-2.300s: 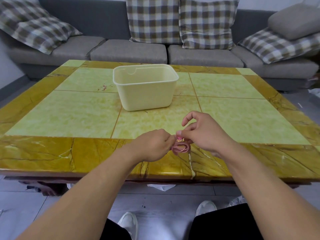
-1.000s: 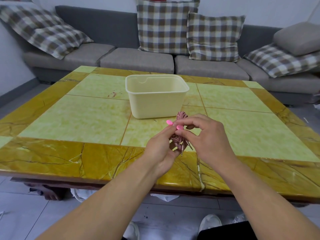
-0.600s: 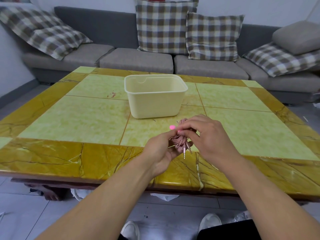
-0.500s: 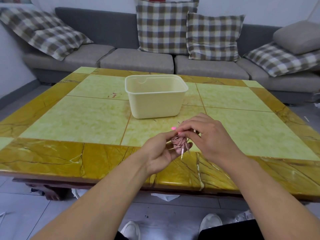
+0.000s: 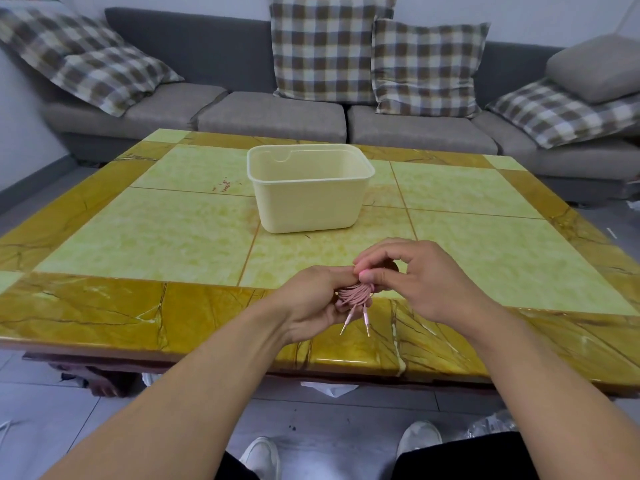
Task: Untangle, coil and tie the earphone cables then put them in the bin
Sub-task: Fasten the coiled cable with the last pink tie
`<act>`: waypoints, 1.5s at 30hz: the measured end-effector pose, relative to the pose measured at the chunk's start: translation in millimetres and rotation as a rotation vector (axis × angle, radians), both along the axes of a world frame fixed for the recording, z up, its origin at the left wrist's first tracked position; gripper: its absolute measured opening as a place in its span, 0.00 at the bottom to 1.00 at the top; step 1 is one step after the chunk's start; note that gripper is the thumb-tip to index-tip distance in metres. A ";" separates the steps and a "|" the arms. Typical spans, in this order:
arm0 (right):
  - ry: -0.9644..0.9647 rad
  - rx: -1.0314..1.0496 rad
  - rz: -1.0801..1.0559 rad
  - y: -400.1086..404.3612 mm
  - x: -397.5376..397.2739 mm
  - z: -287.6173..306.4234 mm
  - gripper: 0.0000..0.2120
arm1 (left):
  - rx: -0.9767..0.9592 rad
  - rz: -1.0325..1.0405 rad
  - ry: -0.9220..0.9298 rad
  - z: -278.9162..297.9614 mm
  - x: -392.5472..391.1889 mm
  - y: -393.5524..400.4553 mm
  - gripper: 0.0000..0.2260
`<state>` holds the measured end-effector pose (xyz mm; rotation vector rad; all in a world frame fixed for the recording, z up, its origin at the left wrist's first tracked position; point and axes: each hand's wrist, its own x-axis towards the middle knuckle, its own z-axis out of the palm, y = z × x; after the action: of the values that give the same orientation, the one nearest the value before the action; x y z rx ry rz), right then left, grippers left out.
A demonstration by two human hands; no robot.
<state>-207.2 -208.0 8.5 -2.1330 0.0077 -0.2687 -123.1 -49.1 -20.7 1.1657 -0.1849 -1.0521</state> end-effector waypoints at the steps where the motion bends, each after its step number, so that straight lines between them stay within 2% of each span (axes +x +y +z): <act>1: 0.001 0.021 -0.003 -1.0 0.6 0.0 0.05 | -0.020 -0.006 0.014 1.4 0.1 0.4 0.10; 5: 0.009 0.094 -0.037 -5.6 0.0 0.1 0.05 | -0.079 0.001 0.075 4.1 -3.3 -0.5 0.11; 10: -0.024 0.151 -0.093 -6.4 -0.2 -3.4 0.07 | -0.115 0.100 -0.014 1.8 -7.5 -5.3 0.11; 17: -0.118 0.051 -0.205 1.0 1.5 -5.3 0.07 | -0.131 0.291 -0.049 -0.3 -13.6 -15.7 0.09; 28: -0.096 0.085 -0.142 -0.5 0.2 -4.7 0.06 | -0.096 0.205 0.113 4.2 -9.7 -8.2 0.11; 31: -0.074 0.161 -0.149 0.5 -0.3 -4.4 0.06 | -0.054 0.229 0.046 2.6 -8.1 -7.5 0.11; 36: -0.030 0.234 -0.201 3.7 0.2 -5.2 0.04 | -0.032 0.295 -0.095 1.1 -7.9 -8.6 0.05; 45: -0.037 0.269 -0.267 8.9 3.1 -10.0 0.04 | -0.031 0.256 -0.112 0.5 -4.9 -6.0 0.06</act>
<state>-204.1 -199.1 -1.5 -1.8570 0.2929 -0.4384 -128.0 -55.1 -20.2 1.1862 -0.1347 -0.7576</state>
